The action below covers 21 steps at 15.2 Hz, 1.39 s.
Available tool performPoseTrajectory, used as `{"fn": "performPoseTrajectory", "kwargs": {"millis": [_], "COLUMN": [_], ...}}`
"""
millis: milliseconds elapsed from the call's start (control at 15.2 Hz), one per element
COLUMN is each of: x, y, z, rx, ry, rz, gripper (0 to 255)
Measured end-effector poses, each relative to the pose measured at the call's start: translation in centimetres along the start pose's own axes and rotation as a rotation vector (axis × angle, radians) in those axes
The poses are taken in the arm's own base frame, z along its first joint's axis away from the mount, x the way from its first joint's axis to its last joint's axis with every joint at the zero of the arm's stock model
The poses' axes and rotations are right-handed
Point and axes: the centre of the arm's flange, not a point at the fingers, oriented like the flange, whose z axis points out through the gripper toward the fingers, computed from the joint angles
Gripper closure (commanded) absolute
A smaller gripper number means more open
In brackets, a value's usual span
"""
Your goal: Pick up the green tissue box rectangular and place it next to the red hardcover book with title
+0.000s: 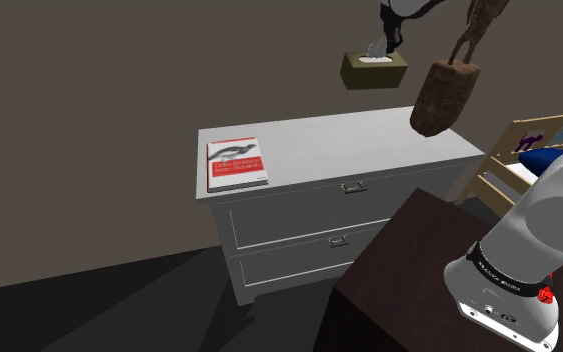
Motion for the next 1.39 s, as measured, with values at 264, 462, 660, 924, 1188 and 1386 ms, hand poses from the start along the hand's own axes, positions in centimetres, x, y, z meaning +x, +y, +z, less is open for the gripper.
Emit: {"fn": "performPoseTrajectory", "kwargs": {"millis": [264, 462, 660, 924, 1188, 1386], "x": [-0.7, -1.1, -0.1, 3.7, 7.3, 10.2], "y": [1.0, 1.8, 1.2, -1.2, -3.4, -5.3], "z": [-1.8, -3.2, -4.4, -7.0, -9.9, -11.9], "rx": [0.000, 0.000, 0.000, 0.000, 0.000, 0.000], "ry": [0.000, 0.000, 0.000, 0.001, 0.001, 0.001], "rz": [0.000, 0.000, 0.000, -0.002, -0.002, -0.002], "gripper": [255, 255, 255, 255, 255, 255]}}
